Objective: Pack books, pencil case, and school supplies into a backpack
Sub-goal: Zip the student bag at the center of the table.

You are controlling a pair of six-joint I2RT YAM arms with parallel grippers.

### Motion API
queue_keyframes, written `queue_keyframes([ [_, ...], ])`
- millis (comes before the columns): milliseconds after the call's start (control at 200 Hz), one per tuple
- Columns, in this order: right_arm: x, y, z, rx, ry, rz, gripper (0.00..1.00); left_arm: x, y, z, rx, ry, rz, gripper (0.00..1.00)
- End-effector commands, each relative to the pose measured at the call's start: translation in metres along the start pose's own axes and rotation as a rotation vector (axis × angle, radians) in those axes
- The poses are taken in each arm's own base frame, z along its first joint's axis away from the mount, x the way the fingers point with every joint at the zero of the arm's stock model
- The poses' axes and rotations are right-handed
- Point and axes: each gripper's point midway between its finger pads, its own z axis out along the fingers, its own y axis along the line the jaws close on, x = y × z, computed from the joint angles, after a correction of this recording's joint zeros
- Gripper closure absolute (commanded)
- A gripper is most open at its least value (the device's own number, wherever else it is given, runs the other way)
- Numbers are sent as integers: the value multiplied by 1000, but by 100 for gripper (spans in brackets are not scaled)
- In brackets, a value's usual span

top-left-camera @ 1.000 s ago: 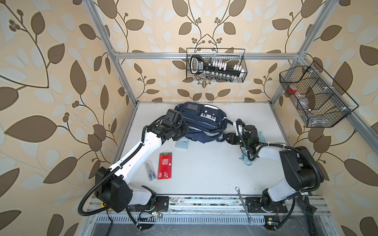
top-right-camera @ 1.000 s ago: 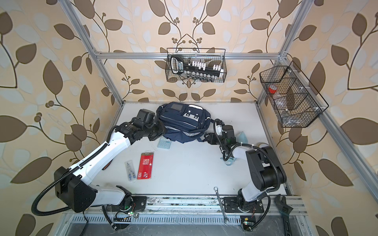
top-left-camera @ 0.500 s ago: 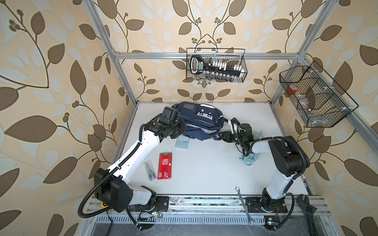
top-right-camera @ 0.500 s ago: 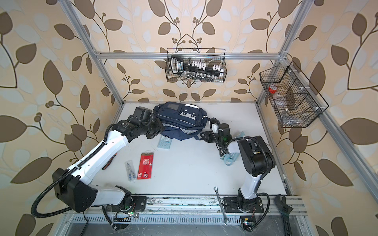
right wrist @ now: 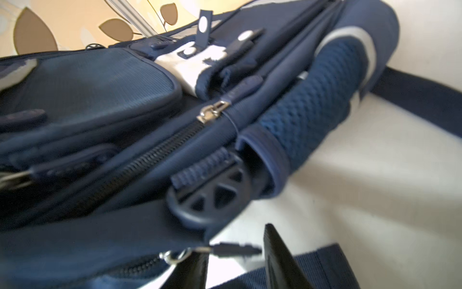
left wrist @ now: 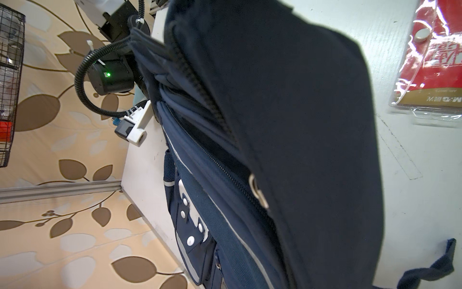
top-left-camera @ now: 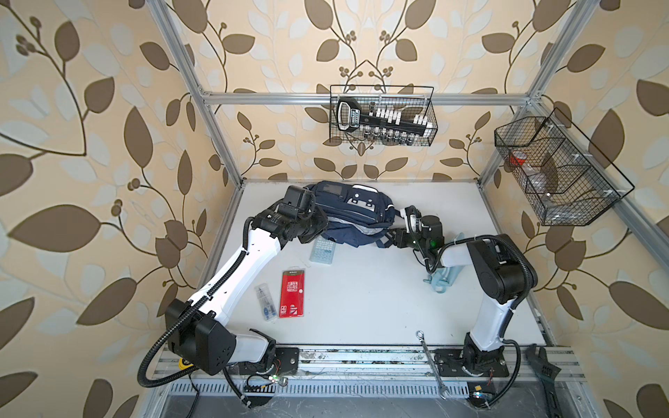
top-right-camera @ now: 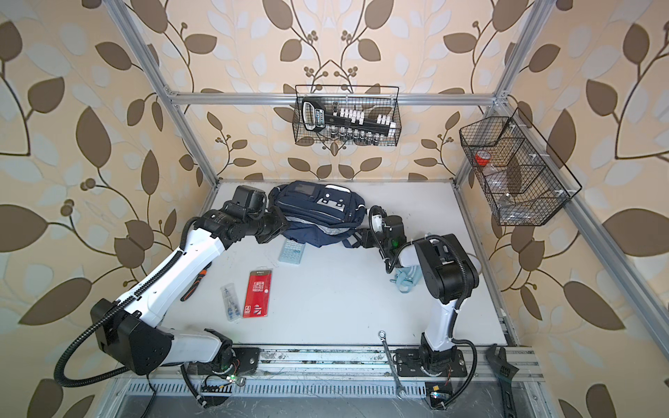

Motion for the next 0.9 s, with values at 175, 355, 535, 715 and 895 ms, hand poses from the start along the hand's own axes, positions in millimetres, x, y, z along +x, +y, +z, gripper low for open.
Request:
queue_keyframes([
  [175, -10, 7, 6, -20, -30, -79, 75, -35, -38, -31, 125, -134, 52, 100],
  [355, -7, 11, 3, -20, -32, -90, 100, -35, -36, -30, 123, -137, 48, 100],
  [535, 9, 9, -19, 48, -17, -41, 100, -29, -28, -18, 129, -119, 35, 100],
  [715, 38, 17, -54, 216, 92, 5, 100, -4, -10, 17, 161, -32, -43, 100],
  [895, 90, 32, -65, 286, 246, 19, 100, 38, -8, 52, 216, 49, -44, 100],
])
